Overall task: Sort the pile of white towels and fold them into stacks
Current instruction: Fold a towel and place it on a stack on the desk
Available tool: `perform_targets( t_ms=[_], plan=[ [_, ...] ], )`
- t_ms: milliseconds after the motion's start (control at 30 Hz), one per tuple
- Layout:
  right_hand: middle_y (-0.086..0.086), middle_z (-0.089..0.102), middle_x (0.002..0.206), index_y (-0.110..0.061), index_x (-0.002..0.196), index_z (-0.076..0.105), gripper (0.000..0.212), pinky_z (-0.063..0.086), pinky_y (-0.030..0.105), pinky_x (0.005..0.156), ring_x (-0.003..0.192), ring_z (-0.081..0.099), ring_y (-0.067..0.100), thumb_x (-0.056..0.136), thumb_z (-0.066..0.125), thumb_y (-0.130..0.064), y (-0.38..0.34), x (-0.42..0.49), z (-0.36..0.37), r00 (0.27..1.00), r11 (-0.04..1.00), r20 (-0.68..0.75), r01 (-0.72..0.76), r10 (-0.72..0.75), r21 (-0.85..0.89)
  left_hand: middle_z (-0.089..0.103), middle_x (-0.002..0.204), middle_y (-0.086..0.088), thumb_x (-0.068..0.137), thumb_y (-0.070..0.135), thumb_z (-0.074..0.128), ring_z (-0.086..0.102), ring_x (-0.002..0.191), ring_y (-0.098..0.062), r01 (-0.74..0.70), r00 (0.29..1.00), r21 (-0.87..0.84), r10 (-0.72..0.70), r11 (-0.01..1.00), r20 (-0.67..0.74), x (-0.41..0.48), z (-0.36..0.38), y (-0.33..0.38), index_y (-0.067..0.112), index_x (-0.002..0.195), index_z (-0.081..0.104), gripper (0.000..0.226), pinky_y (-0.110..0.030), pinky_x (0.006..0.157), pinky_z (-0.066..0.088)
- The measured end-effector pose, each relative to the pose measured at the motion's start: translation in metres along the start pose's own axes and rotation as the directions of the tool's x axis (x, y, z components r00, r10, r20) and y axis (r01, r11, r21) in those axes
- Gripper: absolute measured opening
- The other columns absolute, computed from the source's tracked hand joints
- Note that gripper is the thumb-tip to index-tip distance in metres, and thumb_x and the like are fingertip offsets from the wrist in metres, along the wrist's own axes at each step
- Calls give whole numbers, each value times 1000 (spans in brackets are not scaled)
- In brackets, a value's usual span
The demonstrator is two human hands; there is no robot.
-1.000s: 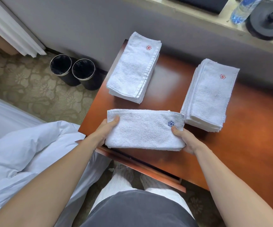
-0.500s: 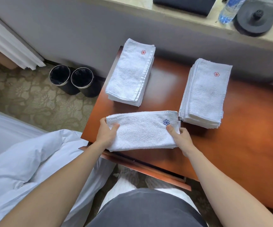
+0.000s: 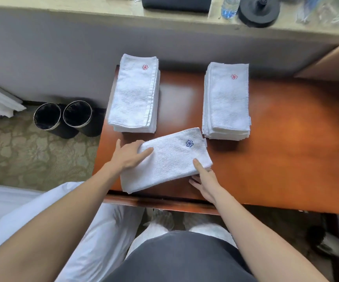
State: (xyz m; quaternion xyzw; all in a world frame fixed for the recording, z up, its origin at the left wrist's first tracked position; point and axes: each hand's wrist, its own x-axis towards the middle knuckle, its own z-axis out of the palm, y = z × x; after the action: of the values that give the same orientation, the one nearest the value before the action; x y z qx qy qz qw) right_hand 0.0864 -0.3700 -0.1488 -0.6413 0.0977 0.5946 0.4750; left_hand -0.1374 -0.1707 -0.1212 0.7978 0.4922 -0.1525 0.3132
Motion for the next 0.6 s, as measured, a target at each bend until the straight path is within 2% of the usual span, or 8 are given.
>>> perform_targets(
  t_ms=[33,100,167,300,400,533,600],
  plan=[
    [6,54,139,-14,139,45,62,50,50,110,131,53,30,92,76,-40,5,-2,4,1000,999,2,-17,17,31,57,148,-1,84,90,24,51,138,-30,35,998,-38,-34,999,45,3,-2,-1,27,152,42,94,-59,125,10],
    [6,52,141,-16,144,40,70,49,51,110,133,51,29,91,78,-40,14,-3,11,1000,994,-14,-23,24,104,59,146,1,69,103,29,56,129,-31,76,988,-85,-64,993,138,10,-4,-1,34,148,45,105,-54,113,38],
    [5,55,141,-14,148,37,77,47,52,112,133,52,26,89,80,-40,22,-1,17,998,979,-56,-11,23,201,63,137,7,61,107,34,61,117,-26,53,980,-45,-43,998,192,16,-9,3,41,139,50,104,-47,100,48],
    [-4,56,143,-19,149,40,76,37,56,119,137,47,20,89,79,-44,38,-1,30,999,972,4,-41,41,233,62,139,8,55,106,39,59,123,-26,43,966,82,-63,996,250,25,-18,17,44,141,50,108,-47,102,47],
    [-7,61,141,-18,146,45,75,31,56,122,137,50,18,86,82,-43,42,0,39,999,980,6,-40,39,197,61,140,7,51,108,36,59,125,-27,36,959,66,-53,997,278,22,-16,28,45,139,50,109,-47,105,44],
    [-6,71,129,-18,141,53,61,43,44,115,123,63,15,90,79,-40,33,5,50,999,977,-50,32,-22,213,63,136,10,50,111,38,60,122,-25,45,938,23,-50,999,343,19,-7,25,45,137,52,110,-49,109,43],
    [-2,70,131,-16,143,49,63,47,45,113,122,65,17,92,78,-38,27,9,51,994,975,-70,91,-78,203,65,131,11,54,109,44,63,118,-24,49,926,-38,-31,998,377,18,-3,18,41,133,56,105,-51,109,43]
  ],
)
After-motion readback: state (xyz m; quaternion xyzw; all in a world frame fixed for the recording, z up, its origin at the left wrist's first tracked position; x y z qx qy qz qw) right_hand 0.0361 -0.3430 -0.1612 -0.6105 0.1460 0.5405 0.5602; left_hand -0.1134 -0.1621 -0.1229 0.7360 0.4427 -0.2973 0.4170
